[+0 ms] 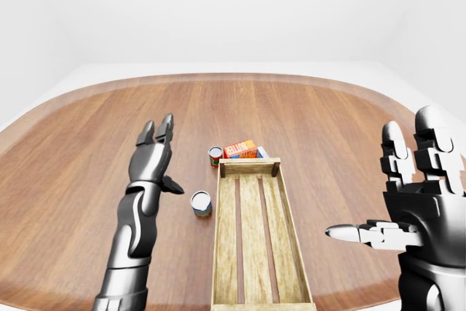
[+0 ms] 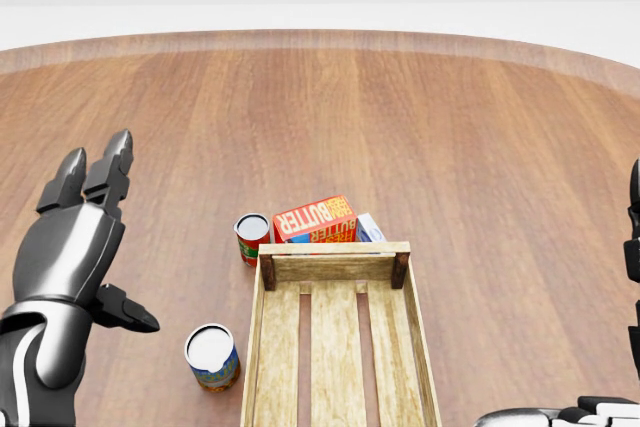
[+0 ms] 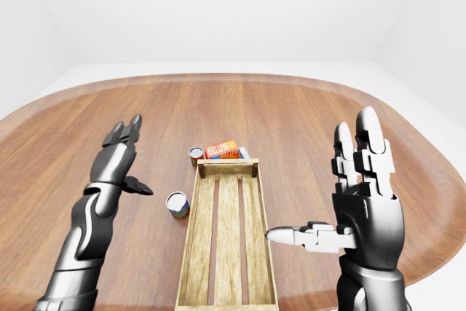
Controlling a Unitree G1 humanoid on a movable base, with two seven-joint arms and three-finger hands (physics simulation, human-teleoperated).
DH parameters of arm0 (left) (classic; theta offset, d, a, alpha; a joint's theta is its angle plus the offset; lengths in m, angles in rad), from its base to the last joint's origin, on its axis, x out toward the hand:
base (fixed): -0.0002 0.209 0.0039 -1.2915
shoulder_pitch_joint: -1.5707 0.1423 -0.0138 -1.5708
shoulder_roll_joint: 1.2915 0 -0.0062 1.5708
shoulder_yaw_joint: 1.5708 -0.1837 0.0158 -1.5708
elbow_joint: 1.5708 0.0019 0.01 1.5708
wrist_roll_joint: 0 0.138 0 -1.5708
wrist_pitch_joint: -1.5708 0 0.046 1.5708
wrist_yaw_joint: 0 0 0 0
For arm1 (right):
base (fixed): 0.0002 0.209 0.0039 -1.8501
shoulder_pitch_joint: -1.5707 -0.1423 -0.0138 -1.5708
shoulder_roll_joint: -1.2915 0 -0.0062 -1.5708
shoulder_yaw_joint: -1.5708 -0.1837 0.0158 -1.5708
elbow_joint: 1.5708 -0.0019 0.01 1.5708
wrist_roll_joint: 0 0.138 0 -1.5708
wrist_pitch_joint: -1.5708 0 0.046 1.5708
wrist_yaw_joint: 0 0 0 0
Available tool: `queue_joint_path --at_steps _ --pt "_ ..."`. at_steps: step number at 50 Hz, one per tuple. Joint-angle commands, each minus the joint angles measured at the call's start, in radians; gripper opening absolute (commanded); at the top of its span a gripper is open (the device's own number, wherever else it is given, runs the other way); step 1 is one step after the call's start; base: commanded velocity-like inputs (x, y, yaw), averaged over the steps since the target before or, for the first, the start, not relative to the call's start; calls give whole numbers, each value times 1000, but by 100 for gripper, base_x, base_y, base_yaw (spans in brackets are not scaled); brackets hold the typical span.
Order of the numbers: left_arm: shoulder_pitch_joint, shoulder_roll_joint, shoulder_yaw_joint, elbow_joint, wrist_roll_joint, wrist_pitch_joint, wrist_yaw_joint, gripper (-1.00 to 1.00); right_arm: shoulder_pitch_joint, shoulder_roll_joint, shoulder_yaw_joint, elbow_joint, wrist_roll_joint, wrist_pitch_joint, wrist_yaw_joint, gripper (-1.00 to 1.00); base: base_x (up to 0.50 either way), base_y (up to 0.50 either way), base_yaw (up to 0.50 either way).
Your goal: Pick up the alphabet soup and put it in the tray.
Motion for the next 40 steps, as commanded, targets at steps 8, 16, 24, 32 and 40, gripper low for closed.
queue_joint_path --at_steps 8,16,24,32,40 --pt "-63 4 -68 220 293 -100 -69 100 -5 1 -4 6 -4 0 -6 100 0 0 0" --pt "-82 6 -71 263 303 -116 -121 100 -5 -1 -4 3 -5 0 -12 100 0 0 0" --pt "-102 1 -81 330 286 -144 -157 100 -5 3 -13 -8 3 0 -11 100 0 0 0" --pt "-156 -9 -92 473 237 -142 -138 100 -18 0 -22 22 13 0 -11 100 0 0 0" --pt "-195 -26 -125 595 223 -120 -102 100 -16 1 -26 28 22 0 -15 100 0 0 0"
